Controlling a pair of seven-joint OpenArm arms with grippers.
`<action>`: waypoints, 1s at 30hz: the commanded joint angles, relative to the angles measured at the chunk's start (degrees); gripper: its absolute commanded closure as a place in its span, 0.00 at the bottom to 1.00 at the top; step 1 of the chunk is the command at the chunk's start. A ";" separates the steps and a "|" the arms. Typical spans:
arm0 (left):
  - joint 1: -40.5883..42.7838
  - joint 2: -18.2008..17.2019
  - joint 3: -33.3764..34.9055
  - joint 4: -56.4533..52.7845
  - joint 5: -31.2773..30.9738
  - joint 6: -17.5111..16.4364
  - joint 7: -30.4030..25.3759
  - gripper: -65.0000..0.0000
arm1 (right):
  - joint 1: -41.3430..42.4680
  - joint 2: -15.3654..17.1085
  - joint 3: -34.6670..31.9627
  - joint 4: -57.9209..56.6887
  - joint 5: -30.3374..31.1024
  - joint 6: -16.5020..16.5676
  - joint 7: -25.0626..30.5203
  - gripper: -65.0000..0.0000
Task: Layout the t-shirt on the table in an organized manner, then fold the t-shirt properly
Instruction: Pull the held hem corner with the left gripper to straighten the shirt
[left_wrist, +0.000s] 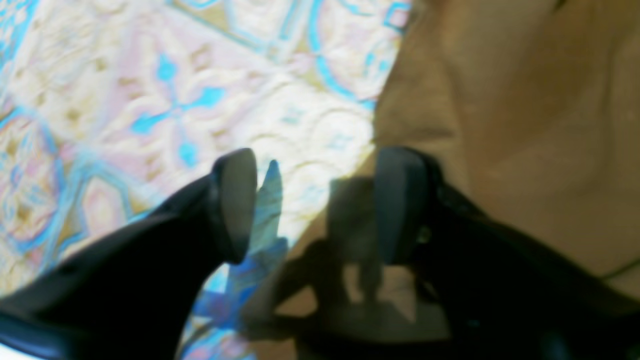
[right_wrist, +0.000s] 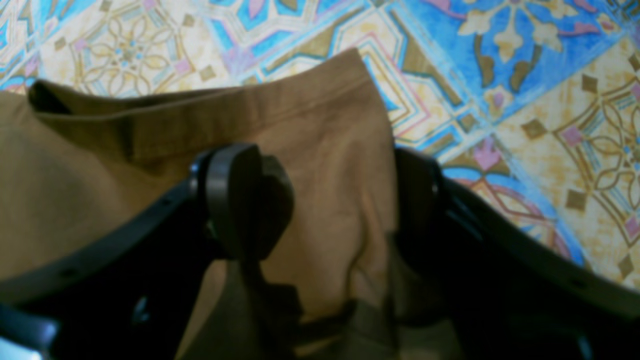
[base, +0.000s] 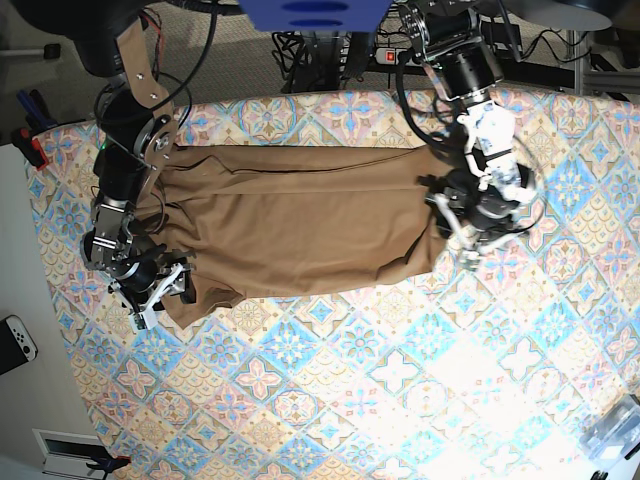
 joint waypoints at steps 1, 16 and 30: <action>-0.33 -0.14 0.87 0.53 -0.50 -0.10 -0.99 0.61 | 0.05 0.18 -0.21 -0.39 -2.60 0.12 -4.66 0.40; -0.15 -0.05 2.90 0.88 -0.59 -0.10 -1.25 1.00 | 0.05 0.18 -0.21 -0.31 -2.60 0.12 -4.66 0.40; 3.80 0.92 3.07 19.87 -0.77 -0.10 -0.81 1.00 | 0.05 0.18 -0.21 -0.31 -2.60 0.12 -4.66 0.40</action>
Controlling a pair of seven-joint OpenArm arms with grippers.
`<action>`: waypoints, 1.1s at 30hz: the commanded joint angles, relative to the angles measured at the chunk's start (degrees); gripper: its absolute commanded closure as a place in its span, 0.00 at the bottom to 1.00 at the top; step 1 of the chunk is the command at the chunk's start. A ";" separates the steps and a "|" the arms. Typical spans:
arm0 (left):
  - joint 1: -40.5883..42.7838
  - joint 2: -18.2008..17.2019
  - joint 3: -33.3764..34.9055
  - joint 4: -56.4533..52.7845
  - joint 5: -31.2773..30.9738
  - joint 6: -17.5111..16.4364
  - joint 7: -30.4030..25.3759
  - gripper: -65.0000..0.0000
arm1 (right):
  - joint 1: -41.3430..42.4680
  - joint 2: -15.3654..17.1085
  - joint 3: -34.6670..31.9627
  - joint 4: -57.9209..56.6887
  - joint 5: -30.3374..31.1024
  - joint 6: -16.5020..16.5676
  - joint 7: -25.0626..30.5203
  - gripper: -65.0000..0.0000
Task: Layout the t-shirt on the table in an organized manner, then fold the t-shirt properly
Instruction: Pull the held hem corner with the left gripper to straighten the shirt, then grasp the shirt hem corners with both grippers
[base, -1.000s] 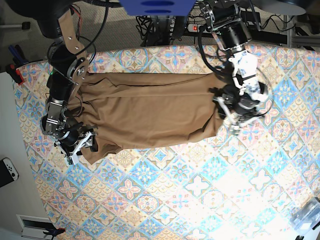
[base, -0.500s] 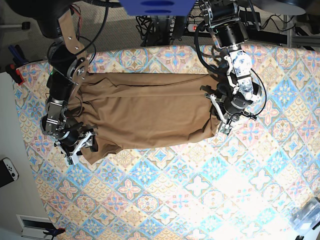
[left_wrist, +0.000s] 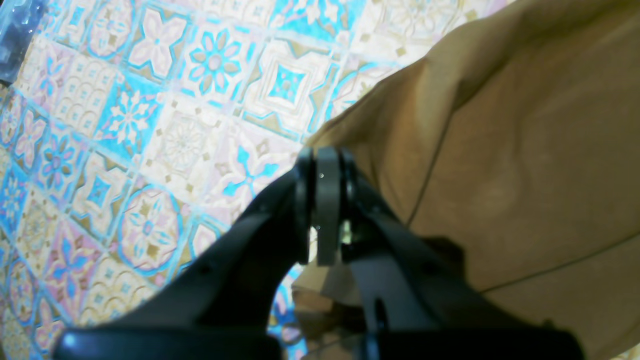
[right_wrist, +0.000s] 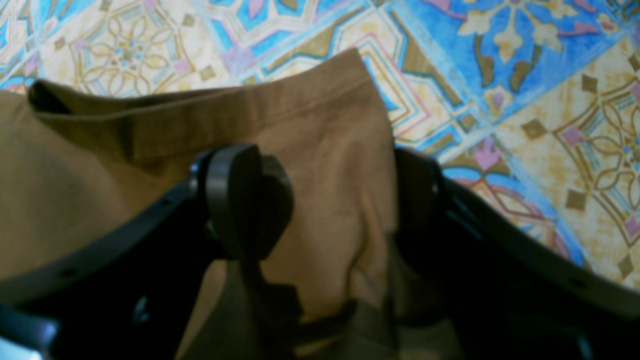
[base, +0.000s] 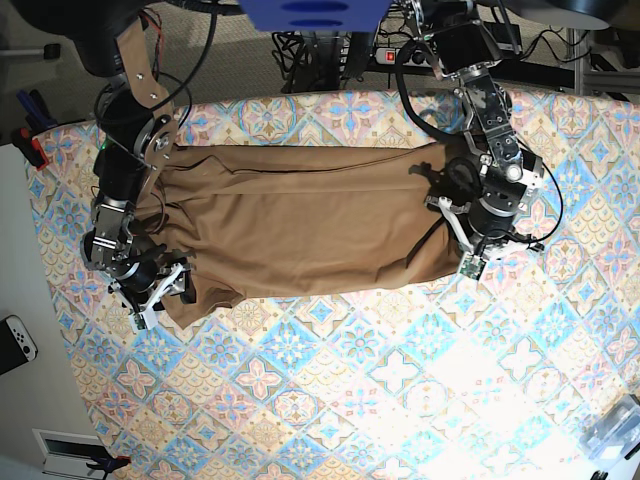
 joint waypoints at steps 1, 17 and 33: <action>-0.72 -0.02 0.17 1.09 -0.59 0.32 -0.90 1.00 | 0.05 0.18 -0.17 -0.31 -2.60 0.12 -4.66 0.40; -5.38 -4.77 -3.18 -0.31 -0.24 0.32 -0.90 1.00 | 0.05 0.18 0.27 0.05 -2.52 0.12 -4.75 0.65; -4.06 -7.58 -3.35 -1.99 -0.86 0.32 -0.90 1.00 | -2.50 -2.99 -0.08 16.92 -2.52 0.12 -13.62 1.00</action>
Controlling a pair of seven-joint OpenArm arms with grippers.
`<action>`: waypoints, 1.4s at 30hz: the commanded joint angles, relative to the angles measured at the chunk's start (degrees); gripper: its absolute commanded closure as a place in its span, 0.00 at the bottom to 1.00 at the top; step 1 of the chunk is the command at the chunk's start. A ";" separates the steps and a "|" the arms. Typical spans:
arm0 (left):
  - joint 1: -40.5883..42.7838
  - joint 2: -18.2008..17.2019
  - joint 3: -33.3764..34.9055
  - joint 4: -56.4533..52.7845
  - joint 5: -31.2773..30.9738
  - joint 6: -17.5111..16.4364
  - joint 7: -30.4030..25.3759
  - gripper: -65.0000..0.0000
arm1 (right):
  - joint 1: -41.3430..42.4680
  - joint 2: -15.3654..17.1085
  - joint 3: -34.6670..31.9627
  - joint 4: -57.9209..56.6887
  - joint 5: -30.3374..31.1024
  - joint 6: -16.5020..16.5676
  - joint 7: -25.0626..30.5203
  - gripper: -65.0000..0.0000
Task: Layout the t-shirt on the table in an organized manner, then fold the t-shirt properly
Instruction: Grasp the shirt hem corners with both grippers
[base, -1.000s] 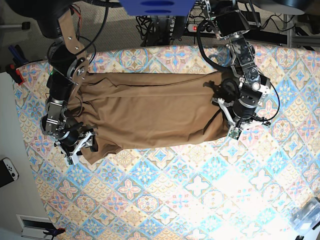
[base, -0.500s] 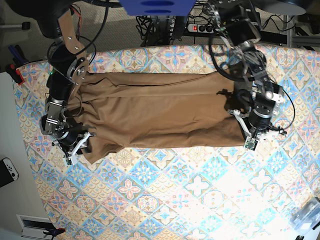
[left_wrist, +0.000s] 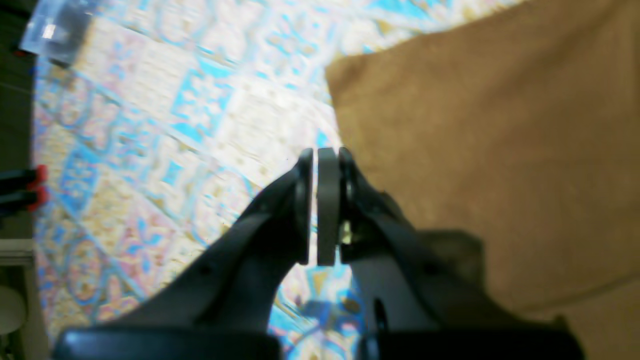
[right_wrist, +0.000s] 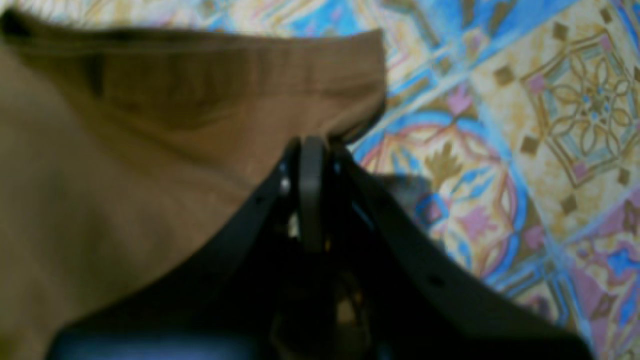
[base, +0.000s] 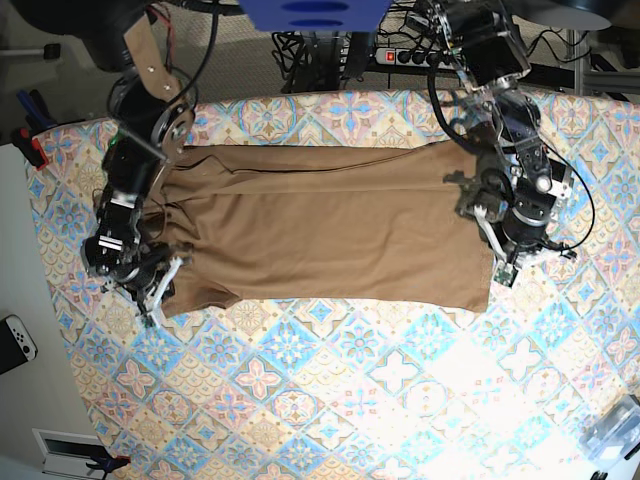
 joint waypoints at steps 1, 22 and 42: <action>-1.59 -0.22 -0.25 0.83 -0.53 0.71 -1.31 1.00 | -0.02 0.37 0.07 2.25 0.26 -0.10 0.01 1.00; -23.84 -4.26 -3.77 -35.74 -0.62 0.71 -1.93 0.27 | -3.53 -0.68 -0.02 4.18 0.17 -0.10 -0.25 1.00; -29.46 -9.45 -3.59 -69.50 -0.62 0.71 -23.03 0.58 | -4.59 -0.68 -0.02 4.44 0.17 -0.10 -0.25 1.00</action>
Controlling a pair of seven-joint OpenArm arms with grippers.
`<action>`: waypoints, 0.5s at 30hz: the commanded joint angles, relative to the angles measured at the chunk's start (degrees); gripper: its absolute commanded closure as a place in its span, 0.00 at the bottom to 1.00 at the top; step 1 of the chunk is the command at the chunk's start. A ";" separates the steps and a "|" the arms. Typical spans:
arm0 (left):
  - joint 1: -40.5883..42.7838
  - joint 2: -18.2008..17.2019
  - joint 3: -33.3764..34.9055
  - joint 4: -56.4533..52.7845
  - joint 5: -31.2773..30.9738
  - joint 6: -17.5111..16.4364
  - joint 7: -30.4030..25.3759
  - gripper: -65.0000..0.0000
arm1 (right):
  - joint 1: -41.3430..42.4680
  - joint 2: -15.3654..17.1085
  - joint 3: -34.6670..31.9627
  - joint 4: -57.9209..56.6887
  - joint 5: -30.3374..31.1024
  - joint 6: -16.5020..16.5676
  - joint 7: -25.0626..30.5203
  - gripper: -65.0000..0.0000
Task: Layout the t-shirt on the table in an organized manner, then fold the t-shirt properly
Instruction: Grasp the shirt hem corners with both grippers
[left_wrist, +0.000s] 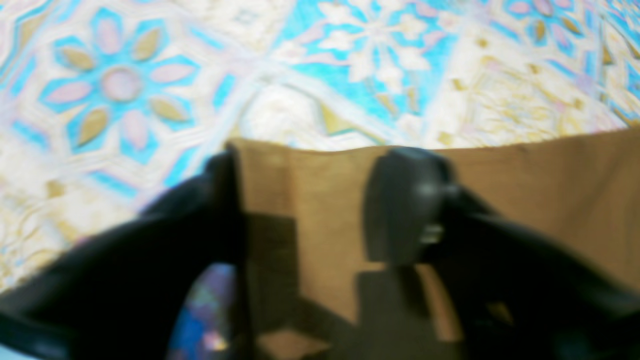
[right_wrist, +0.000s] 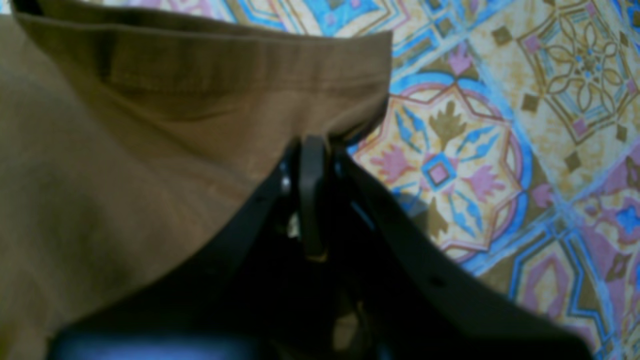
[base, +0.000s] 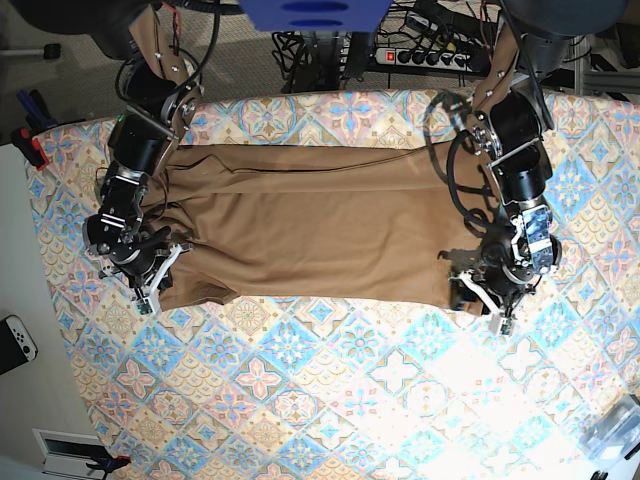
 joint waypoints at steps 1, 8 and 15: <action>-0.39 -0.18 0.15 -0.17 1.68 -0.34 3.42 0.71 | 0.35 0.46 -0.10 -0.02 -1.97 0.52 -2.63 1.00; -0.30 0.17 -0.03 -0.08 1.50 -0.34 3.42 1.00 | 0.53 0.46 -0.10 0.25 -1.97 0.52 -2.37 1.00; 3.21 1.14 -0.03 6.08 1.50 -0.34 3.68 1.00 | 0.53 0.46 -0.10 1.74 -1.79 0.52 -2.19 1.00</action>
